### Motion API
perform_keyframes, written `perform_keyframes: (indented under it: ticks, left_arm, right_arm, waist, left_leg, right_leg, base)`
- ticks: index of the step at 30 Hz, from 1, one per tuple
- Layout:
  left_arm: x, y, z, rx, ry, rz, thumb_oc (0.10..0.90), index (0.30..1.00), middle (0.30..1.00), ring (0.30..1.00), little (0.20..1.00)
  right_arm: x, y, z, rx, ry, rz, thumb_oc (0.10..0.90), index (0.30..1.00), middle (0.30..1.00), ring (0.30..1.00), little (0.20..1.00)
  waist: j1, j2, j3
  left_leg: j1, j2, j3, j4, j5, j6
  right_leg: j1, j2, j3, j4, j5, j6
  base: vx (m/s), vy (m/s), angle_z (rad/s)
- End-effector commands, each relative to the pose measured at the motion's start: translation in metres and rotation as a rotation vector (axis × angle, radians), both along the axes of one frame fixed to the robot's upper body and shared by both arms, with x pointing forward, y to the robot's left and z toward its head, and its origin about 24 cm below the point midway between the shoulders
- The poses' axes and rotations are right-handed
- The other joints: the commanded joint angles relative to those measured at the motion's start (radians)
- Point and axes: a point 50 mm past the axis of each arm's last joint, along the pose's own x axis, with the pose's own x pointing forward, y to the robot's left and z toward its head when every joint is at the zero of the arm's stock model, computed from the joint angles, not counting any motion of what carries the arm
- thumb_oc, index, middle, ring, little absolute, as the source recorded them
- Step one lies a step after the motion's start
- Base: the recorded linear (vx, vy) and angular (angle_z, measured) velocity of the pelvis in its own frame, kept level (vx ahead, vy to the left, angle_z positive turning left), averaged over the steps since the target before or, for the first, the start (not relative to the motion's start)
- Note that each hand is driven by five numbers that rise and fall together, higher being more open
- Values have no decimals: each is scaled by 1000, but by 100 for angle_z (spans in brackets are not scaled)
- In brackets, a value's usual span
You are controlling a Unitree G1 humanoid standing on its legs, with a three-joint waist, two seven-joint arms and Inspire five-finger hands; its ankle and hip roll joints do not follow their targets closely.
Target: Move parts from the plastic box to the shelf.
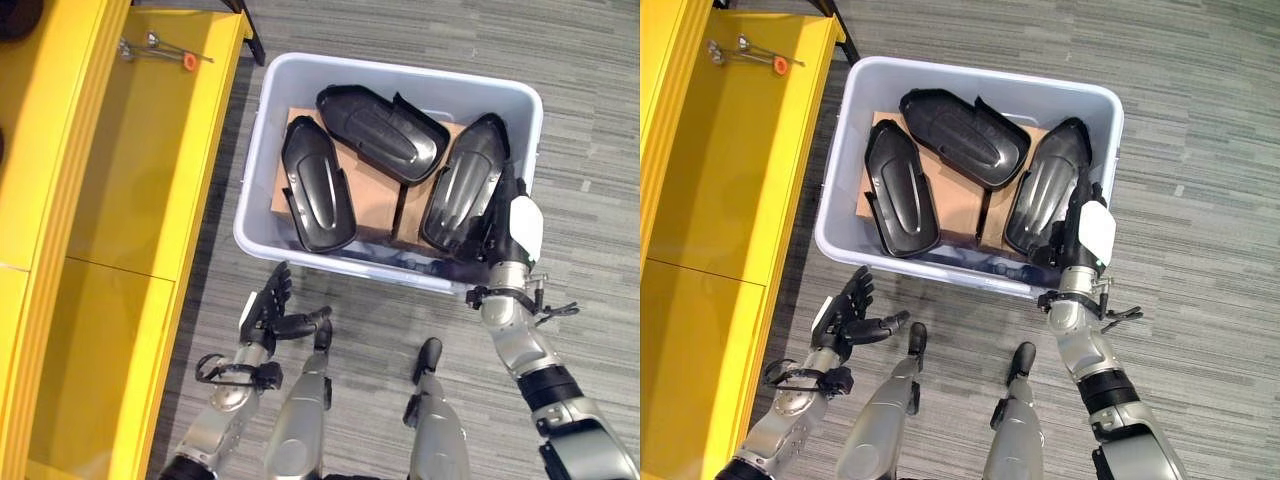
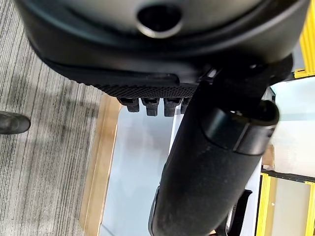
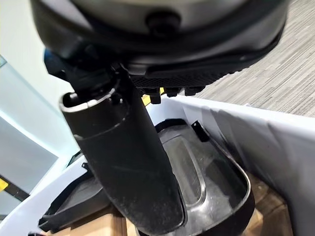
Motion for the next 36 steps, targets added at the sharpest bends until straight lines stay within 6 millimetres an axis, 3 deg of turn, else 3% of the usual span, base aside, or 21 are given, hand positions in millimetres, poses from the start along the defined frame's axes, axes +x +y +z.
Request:
perform_keyframes:
  ticks: [1, 19, 36]
  left_arm:
    - [-6, 10, 25, -27, -144, 32, 900, 1000, 1000, 1000, 1000]
    - [-5, 9, 27, -23, -157, 30, 900, 1000, 1000, 1000, 1000]
    - [-5, 10, 26, -24, -158, 30, 900, 1000, 1000, 1000, 1000]
  right_arm:
    - [1, 16, 42, -120, -196, 101, 900, 1000, 1000, 1000, 1000]
    - [6, 38, 37, -280, -150, 184, 900, 1000, 1000, 1000, 1000]
    - [16, 41, 23, -324, -62, 175, 900, 1000, 1000, 1000, 1000]
  waist:
    - [13, -19, -73]
    - [22, -22, -66]
    - [31, -15, -60]
  left_leg:
    - [3, 42, 40, 40, -54, 22]
    - [-6, 40, 35, 42, -53, 22]
    - [-13, 40, 30, 41, -51, 22]
  right_leg:
    - [2, -75, 19, 138, -89, 23]
    - [-1, -74, 15, 141, -90, 23]
    - [-11, -74, 16, 149, -92, 21]
  base:
    - [0, 0, 0]
    - [0, 0, 0]
    - [0, 0, 0]
